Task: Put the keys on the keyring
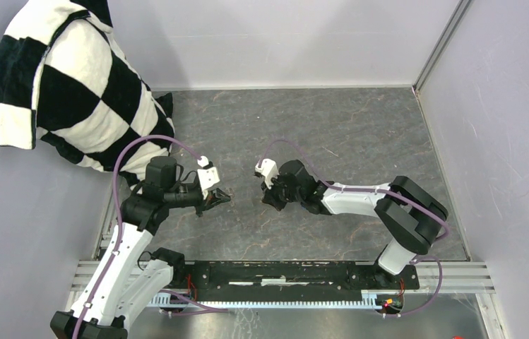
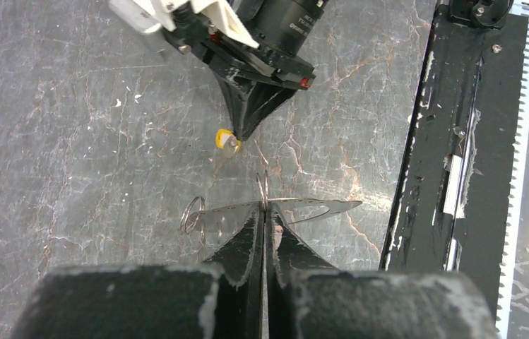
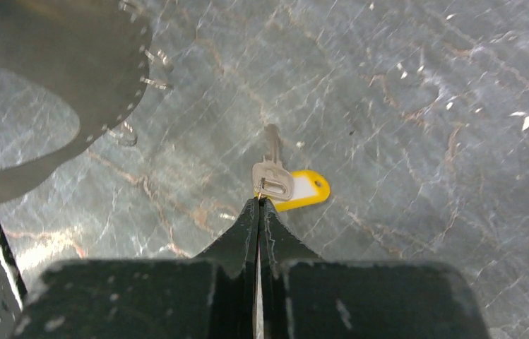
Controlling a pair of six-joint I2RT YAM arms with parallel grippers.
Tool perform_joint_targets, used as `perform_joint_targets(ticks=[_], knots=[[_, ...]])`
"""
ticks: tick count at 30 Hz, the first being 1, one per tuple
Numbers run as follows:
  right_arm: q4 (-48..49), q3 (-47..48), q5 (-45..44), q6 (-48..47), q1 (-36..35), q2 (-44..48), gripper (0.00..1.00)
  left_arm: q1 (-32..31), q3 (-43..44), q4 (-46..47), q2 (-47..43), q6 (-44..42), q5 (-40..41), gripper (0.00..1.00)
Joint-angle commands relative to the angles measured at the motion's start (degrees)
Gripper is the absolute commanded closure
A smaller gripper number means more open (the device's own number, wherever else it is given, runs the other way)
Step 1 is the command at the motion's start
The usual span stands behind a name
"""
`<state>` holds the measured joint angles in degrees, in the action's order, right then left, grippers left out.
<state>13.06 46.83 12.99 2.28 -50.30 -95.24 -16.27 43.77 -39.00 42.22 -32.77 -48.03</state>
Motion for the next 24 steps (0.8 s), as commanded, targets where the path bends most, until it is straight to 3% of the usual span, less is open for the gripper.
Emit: perform_joint_targets(ticks=[1, 11, 24], knots=[[3.85, -2.63, 4.13, -3.54, -0.06, 3.82, 1.00, -0.25, 2.43, -0.38, -0.12, 2.06, -0.17, 0.98], [4.25, -4.84, 10.41, -7.18, -1.03, 5.70, 0.99, -0.25, 3.25, -1.42, -0.22, 2.92, 0.17, 0.98], [6.73, -9.57, 18.06, -12.01, -1.00, 14.85, 1.00, -0.23, 2.60, -2.06, -0.47, 2.70, 0.75, 0.98]])
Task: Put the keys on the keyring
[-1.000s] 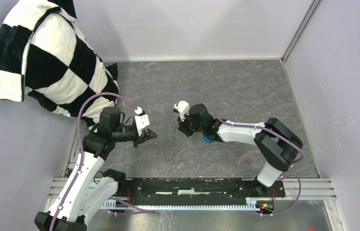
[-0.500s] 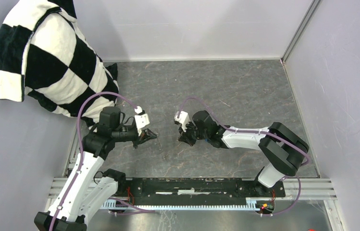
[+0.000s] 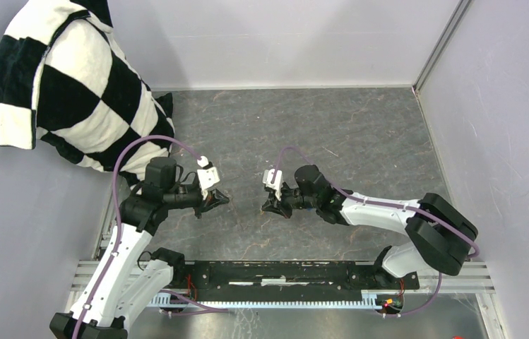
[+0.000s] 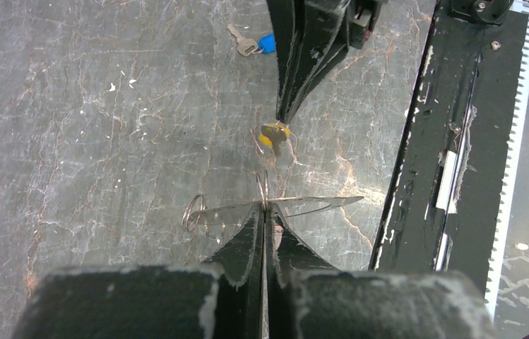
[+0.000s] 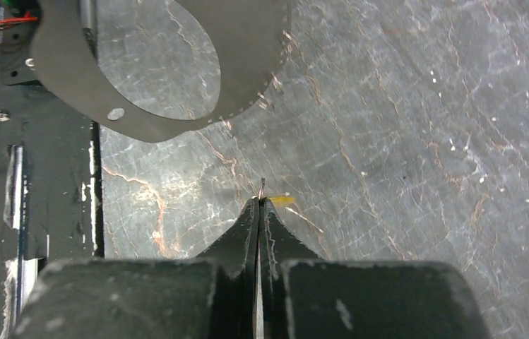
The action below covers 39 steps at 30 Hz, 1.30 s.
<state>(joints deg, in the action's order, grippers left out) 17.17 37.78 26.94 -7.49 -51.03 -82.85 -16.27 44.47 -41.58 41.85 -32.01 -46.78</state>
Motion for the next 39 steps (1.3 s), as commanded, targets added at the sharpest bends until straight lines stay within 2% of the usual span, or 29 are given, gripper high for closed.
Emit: perform_joint_targets(ticks=[1, 7, 12, 19, 27, 39], knots=[[2.45, -0.43, 4.91, -2.51, -0.37, 2.75, 1.00, -0.22, 1.86, 0.49, -0.14, 1.87, -0.58, 0.98], [0.90, 1.94, 8.04, -1.11, -0.24, 5.38, 1.00, -0.24, 1.63, 0.53, -0.22, 1.52, -0.59, 0.98], [-6.46, 8.78, 8.07, -0.42, -0.56, 6.52, 1.00, -0.22, 1.67, 1.12, 0.23, 2.51, -0.14, 0.98], [-12.25, 15.92, -0.12, -1.65, -3.84, 8.16, 1.00, -0.23, 2.11, 2.21, 0.08, 5.97, -0.31, 0.98], [-16.04, 23.26, -6.47, -4.40, -9.10, 5.47, 1.00, -0.18, 2.11, 4.15, -0.66, 12.26, 0.24, 0.98], [-15.47, 25.37, -14.99, -5.26, -13.43, 3.61, 1.00, -0.23, 3.07, 5.20, -1.67, 15.62, -0.26, 0.98]])
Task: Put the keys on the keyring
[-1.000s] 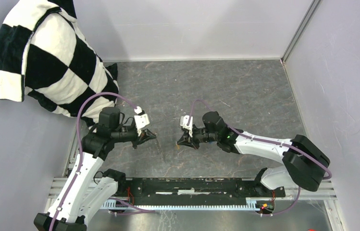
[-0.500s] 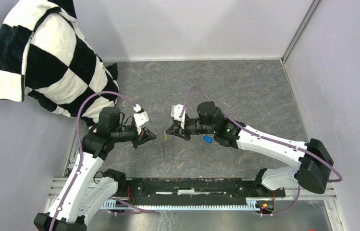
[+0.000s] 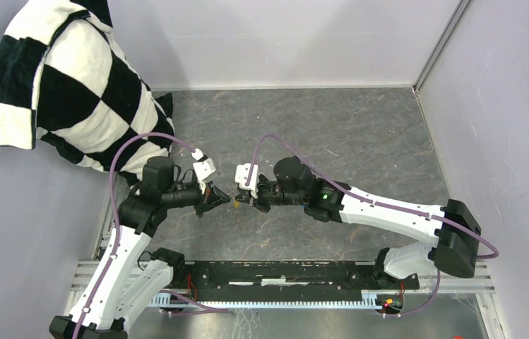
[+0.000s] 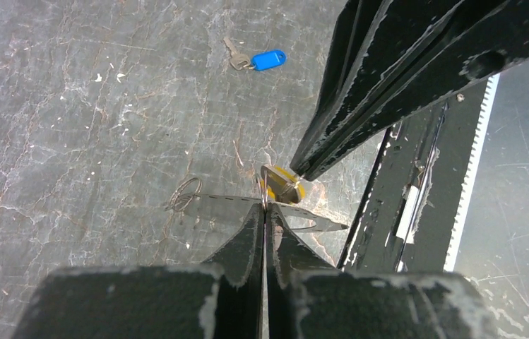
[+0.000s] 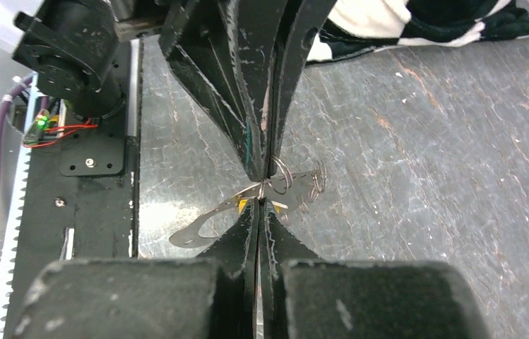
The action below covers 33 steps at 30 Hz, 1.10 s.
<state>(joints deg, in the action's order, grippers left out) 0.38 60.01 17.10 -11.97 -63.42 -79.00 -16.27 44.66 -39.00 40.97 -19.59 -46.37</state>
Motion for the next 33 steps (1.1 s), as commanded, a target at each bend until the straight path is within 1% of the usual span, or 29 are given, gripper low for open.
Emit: perform_joint_targets(ticks=[1, 5, 14, 22, 33], knots=[[1.65, 3.10, -6.08, -0.78, -1.32, -0.22, 0.99, -0.25, 2.93, 2.61, -0.95, 3.18, -0.72, 0.98], [3.40, 2.68, -8.85, -0.45, -2.00, 0.16, 1.00, -0.25, 2.69, 2.45, -1.28, 2.54, -0.74, 0.98], [6.31, 2.00, -8.78, 0.23, -3.09, 0.34, 1.00, -0.23, 2.50, 2.11, -1.38, 2.19, -0.59, 0.98], [6.47, 2.76, -9.58, 0.45, -3.88, -0.73, 1.00, -0.23, 2.63, 2.18, -1.37, 2.28, -0.54, 0.98], [7.26, 2.54, -14.32, 1.74, -4.09, -0.55, 1.00, -0.25, 2.32, 2.13, -1.49, 1.47, -1.12, 0.98]])
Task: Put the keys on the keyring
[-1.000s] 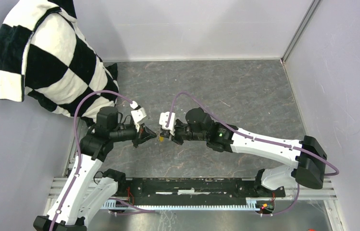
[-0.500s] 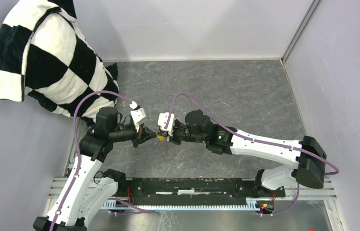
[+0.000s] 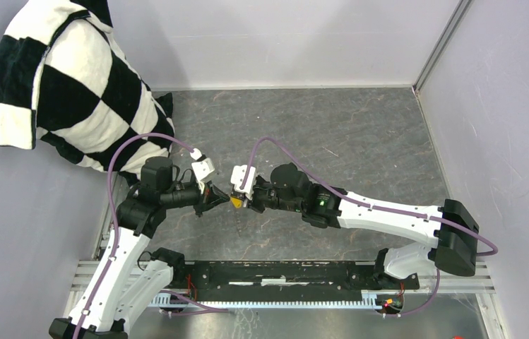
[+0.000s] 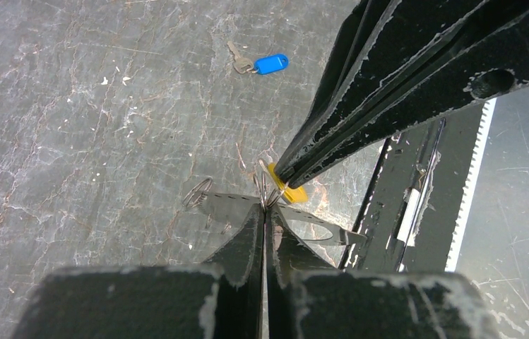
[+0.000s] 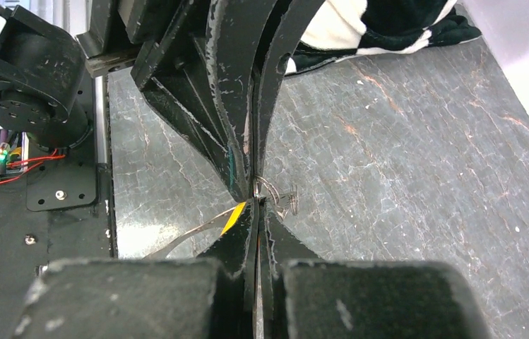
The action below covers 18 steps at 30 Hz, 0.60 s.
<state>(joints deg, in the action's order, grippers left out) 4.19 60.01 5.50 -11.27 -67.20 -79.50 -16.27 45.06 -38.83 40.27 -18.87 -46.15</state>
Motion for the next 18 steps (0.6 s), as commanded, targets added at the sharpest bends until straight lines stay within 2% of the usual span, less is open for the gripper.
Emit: perform_joint_targets(ticks=[1, 18], knots=[[3.40, 2.58, -2.92, 1.21, -0.20, -0.16, 1.00, -0.25, 1.93, 1.85, -0.78, 0.51, -1.43, 0.98], [4.63, 3.85, -5.15, 5.25, -0.78, -2.06, 1.00, -0.25, 1.32, 1.45, -0.65, -1.45, -0.92, 0.98]])
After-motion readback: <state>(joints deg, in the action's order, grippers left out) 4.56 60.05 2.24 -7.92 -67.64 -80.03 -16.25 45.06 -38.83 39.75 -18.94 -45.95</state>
